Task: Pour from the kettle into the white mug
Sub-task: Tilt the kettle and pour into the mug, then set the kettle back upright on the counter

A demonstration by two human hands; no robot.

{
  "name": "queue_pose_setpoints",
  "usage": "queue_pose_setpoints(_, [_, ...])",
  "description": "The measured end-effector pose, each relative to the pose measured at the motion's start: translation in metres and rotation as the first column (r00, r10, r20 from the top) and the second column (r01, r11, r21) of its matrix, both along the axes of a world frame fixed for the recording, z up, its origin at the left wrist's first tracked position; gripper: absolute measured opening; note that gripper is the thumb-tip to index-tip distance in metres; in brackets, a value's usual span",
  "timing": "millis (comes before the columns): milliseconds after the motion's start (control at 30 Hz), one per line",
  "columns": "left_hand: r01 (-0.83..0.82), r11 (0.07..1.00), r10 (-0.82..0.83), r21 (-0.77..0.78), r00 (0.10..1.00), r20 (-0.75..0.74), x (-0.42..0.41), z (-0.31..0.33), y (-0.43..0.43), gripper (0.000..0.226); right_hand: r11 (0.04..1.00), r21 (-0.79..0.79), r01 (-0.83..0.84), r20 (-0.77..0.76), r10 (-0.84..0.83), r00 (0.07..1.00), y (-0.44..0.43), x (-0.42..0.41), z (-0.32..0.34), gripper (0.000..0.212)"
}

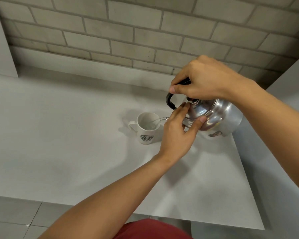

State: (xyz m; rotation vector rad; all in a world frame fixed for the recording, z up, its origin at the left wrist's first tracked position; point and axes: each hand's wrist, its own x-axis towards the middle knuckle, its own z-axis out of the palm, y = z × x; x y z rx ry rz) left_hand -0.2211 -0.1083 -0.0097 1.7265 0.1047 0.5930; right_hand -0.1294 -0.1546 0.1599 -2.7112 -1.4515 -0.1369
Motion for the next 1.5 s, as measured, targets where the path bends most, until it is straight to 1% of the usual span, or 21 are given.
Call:
queue_pose_setpoints(100, [0.035, 0.998, -0.034, 0.045, 0.999, -0.026, -0.002, 0.0, 0.006, 0.057, 0.998, 0.066, 0.007, -0.011, -0.007, 1.0, -0.011, 0.0, -0.006, 0.024])
queue_pose_setpoints(233, [0.063, 0.984, -0.055, 0.168, 0.997, -0.052, -0.004, 0.001, 0.016, 0.059, 0.984, 0.171, 0.041, -0.053, -0.032, 0.998, -0.03, 0.001, -0.018, 0.026])
queue_pose_setpoints(367, [0.081, 0.942, -0.061, 0.326, 0.996, -0.071, -0.005, 0.0, 0.022, 0.062, 0.936, 0.335, 0.108, -0.067, -0.09, 0.994, -0.051, 0.0, -0.035, 0.025])
queue_pose_setpoints(467, [0.088, 0.924, -0.076, 0.371, 0.996, -0.049, -0.007, -0.003, 0.027, 0.052, 0.876, 0.461, 0.139, -0.072, -0.119, 0.99, -0.067, -0.002, -0.051, 0.025])
queue_pose_setpoints(533, [0.059, 0.935, -0.055, 0.351, 0.998, -0.02, -0.008, -0.004, 0.031, 0.038, 0.815, 0.548, 0.188, -0.128, -0.14, 0.982, -0.078, -0.002, -0.061, 0.025])
queue_pose_setpoints(600, [0.009, 0.947, -0.012, 0.321, 1.0, 0.009, -0.005, 0.0, 0.035, 0.029, 0.748, 0.619, 0.24, -0.183, -0.159, 0.97, -0.086, -0.001, -0.07, 0.024])
queue_pose_setpoints(700, [0.002, 0.942, 0.006, 0.337, 1.0, -0.02, 0.006, 0.01, 0.038, 0.027, 0.669, 0.68, 0.3, -0.246, -0.177, 0.953, -0.095, 0.001, -0.078, 0.022])
queue_pose_setpoints(800, [0.032, 0.933, -0.012, 0.358, 0.998, -0.06, 0.017, 0.017, 0.035, 0.031, 0.619, 0.716, 0.324, -0.268, -0.185, 0.946, -0.104, 0.006, -0.085, 0.022])
queue_pose_setpoints(900, [0.057, 0.92, -0.017, 0.388, 0.994, -0.106, 0.032, 0.021, 0.031, 0.043, 0.587, 0.74, 0.328, -0.284, -0.17, 0.944, -0.11, 0.013, -0.092, 0.019])
queue_pose_setpoints(933, [0.066, 0.905, -0.013, 0.42, 0.992, -0.128, 0.037, 0.021, 0.031, 0.043, 0.588, 0.737, 0.332, -0.29, -0.169, 0.942, -0.111, 0.015, -0.096, 0.018])
queue_pose_setpoints(1000, [0.075, 0.884, -0.002, 0.461, 0.988, -0.156, 0.048, 0.02, 0.03, 0.036, 0.593, 0.728, 0.345, -0.3, -0.177, 0.938, -0.113, 0.021, -0.102, 0.017])
queue_pose_setpoints(1133, [0.035, 0.849, 0.052, 0.528, 0.988, -0.148, 0.07, 0.019, 0.029, 0.03, 0.572, 0.727, 0.381, -0.367, -0.145, 0.919, -0.119, 0.04, -0.11, 0.017])
queue_pose_setpoints(1233, [0.0, 0.796, 0.095, 0.605, 0.987, -0.126, 0.091, 0.023, 0.032, 0.028, 0.606, 0.679, 0.414, -0.439, -0.117, 0.891, -0.124, 0.061, -0.111, 0.028])
queue_pose_setpoints(1333, [-0.005, 0.804, 0.112, 0.595, 0.983, -0.142, 0.114, 0.027, 0.041, 0.026, 0.631, 0.621, 0.465, -0.507, -0.129, 0.852, -0.136, 0.086, -0.119, 0.042])
queue_pose_setpoints(1400, [-0.03, 0.802, 0.146, 0.597, 0.979, -0.146, 0.13, 0.028, 0.049, 0.025, 0.629, 0.597, 0.498, -0.552, -0.128, 0.824, -0.141, 0.102, -0.129, 0.04])
queue_pose_setpoints(1500, [-0.039, 0.8, 0.176, 0.598, 0.969, -0.172, 0.159, 0.026, 0.061, 0.024, 0.617, 0.601, 0.507, -0.559, -0.128, 0.819, -0.137, 0.129, -0.143, 0.03])
